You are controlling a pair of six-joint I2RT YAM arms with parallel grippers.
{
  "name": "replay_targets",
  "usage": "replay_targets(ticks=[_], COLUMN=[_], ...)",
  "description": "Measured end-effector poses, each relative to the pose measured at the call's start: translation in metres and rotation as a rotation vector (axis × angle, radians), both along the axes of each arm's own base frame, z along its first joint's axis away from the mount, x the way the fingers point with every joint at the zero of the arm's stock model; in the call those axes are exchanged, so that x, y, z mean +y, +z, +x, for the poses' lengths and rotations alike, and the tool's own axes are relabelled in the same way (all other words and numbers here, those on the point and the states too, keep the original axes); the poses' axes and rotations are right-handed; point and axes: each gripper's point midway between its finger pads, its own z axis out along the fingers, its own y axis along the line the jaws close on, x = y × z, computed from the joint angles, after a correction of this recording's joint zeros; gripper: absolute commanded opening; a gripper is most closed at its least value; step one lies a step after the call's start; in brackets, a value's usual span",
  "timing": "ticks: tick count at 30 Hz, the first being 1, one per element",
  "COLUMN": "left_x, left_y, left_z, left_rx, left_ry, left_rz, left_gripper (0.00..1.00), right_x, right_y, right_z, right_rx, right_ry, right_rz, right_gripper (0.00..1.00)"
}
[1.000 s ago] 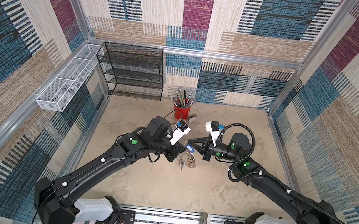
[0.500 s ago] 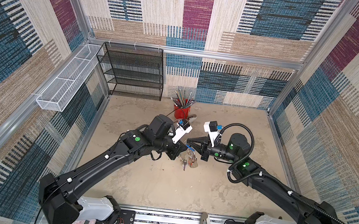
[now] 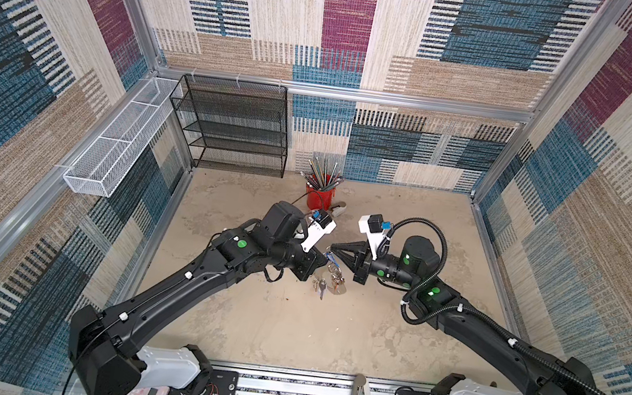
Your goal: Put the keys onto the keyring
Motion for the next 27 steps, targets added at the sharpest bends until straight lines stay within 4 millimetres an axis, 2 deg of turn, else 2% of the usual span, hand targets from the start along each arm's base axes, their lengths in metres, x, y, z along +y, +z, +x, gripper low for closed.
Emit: replay_targets(ticks=[11,21,27], left_x=[0.002,-0.004,-0.004], left_y=[-0.001,0.004,0.005], left_z=[0.002,0.006,0.006], left_rx=[0.015,-0.005,-0.008], left_ry=[0.024,0.014,0.014], left_rz=[-0.002,-0.029,-0.033], left_gripper=[0.0,0.0,0.0], right_x=[0.004,-0.005,-0.009], right_y=[-0.002,0.018,0.021], right_z=[0.002,-0.008,-0.01], right_rx=[-0.006,-0.035,-0.035], right_ry=[-0.016,-0.027,-0.04], right_rz=[-0.018,0.018,0.02], right_gripper=[0.0,0.0,0.0])
